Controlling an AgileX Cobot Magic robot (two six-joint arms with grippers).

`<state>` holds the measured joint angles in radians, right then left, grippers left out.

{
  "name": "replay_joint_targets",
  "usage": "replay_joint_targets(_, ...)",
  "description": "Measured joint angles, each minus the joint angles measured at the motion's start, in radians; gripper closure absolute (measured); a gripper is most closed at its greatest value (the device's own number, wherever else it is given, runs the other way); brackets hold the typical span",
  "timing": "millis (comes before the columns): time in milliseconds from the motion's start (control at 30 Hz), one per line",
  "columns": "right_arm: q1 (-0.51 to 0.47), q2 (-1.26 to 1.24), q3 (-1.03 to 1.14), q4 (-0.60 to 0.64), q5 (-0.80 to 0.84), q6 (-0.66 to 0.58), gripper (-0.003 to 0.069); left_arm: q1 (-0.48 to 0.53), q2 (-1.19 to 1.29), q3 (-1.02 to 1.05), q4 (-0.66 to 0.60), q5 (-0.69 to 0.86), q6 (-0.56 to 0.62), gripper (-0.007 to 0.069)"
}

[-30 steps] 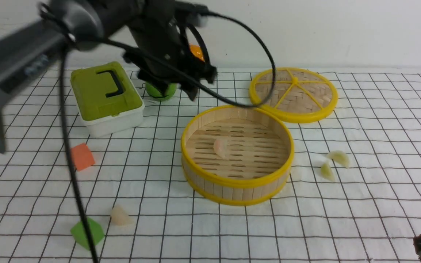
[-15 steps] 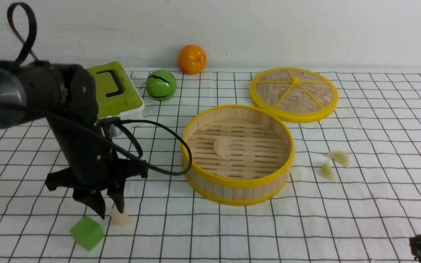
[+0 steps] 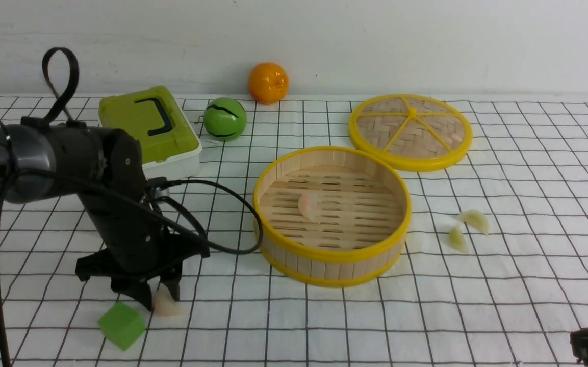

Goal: Put the dumplings into the steamer on the table with the white tablecloth.
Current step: 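Reach for and grasp a dumpling on the table with the left gripper, then place the dumpling into the bamboo steamer basket with the left gripper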

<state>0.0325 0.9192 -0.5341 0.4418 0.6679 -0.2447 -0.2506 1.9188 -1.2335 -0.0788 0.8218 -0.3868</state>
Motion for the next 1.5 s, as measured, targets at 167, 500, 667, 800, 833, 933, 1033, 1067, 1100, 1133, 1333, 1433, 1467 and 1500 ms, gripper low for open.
replay_joint_targets(167, 0.0, 0.0, 0.0, 0.001, 0.0, 0.0, 0.0583, 0.0, 0.0, -0.015, -0.001, 0.012, 0.059, 0.0426)
replay_joint_targets(500, 0.0, 0.0, 0.0, -0.003, -0.004, 0.0, 0.0577, -0.013, -0.059, -0.265, -0.165, 0.117, 0.258, 0.0442)
replay_joint_targets(667, 0.0, 0.0, 0.0, -0.025, -0.006, 0.0, 0.0575, -0.126, -0.01, -0.523, -0.282, 0.126, 0.411, 0.0442)
replay_joint_targets(800, 0.0, 0.0, 0.0, -0.029, -0.014, 0.0, 0.0575, -0.241, 0.126, -0.775, -0.244, 0.193, 0.446, 0.0446)
replay_joint_targets(833, 0.0, 0.0, 0.0, -0.029, -0.015, 0.0, 0.0575, -0.245, 0.143, -0.8, -0.24, 0.198, 0.446, 0.0447)
replay_joint_targets(933, 0.0, 0.0, 0.0, -0.029, -0.017, 0.0, 0.0575, -0.291, 0.3, -0.993, -0.135, 0.26, 0.411, 0.0447)
replay_joint_targets(1033, 0.0, 0.0, 0.004, -0.029, -0.023, 0.0, 0.0575, -0.298, 0.423, -1.118, -0.051, 0.292, 0.359, 0.0447)
replay_joint_targets(1067, 0.0, 0.0, 0.006, -0.029, -0.026, 0.0, 0.0575, -0.298, 0.45, -1.142, -0.032, 0.298, 0.352, 0.0447)
replay_joint_targets(1100, 0.0, 0.0, 0.007, -0.029, -0.03, 0.0, 0.0575, -0.298, 0.474, -1.16, -0.022, 0.299, 0.35, 0.0449)
replay_joint_targets(1133, 0.0, 0.0, 0.008, -0.029, -0.032, 0.0, 0.0575, -0.298, 0.494, -1.173, -0.009, 0.299, 0.349, 0.0449)
replay_joint_targets(1333, 0.0, 0.0, 0.014, -0.029, -0.042, 0.0, 0.0575, -0.298, 0.573, -1.191, 0.012, 0.268, 0.349, 0.0449)
replay_joint_targets(1433, 0.0, 0.0, 0.014, -0.029, -0.042, 0.0, 0.0575, -0.298, 0.582, -1.191, 0.013, 0.261, 0.347, 0.0449)
replay_joint_targets(1467, 0.0, 0.0, 0.014, -0.029, -0.042, 0.0, 0.0575, -0.298, 0.586, -1.191, 0.013, 0.256, 0.342, 0.0449)
replay_joint_targets(1500, 0.0, 0.0, 0.014, -0.029, -0.042, 0.0, 0.0575, -0.298, 0.587, -1.191, 0.013, 0.251, 0.339, 0.0435)
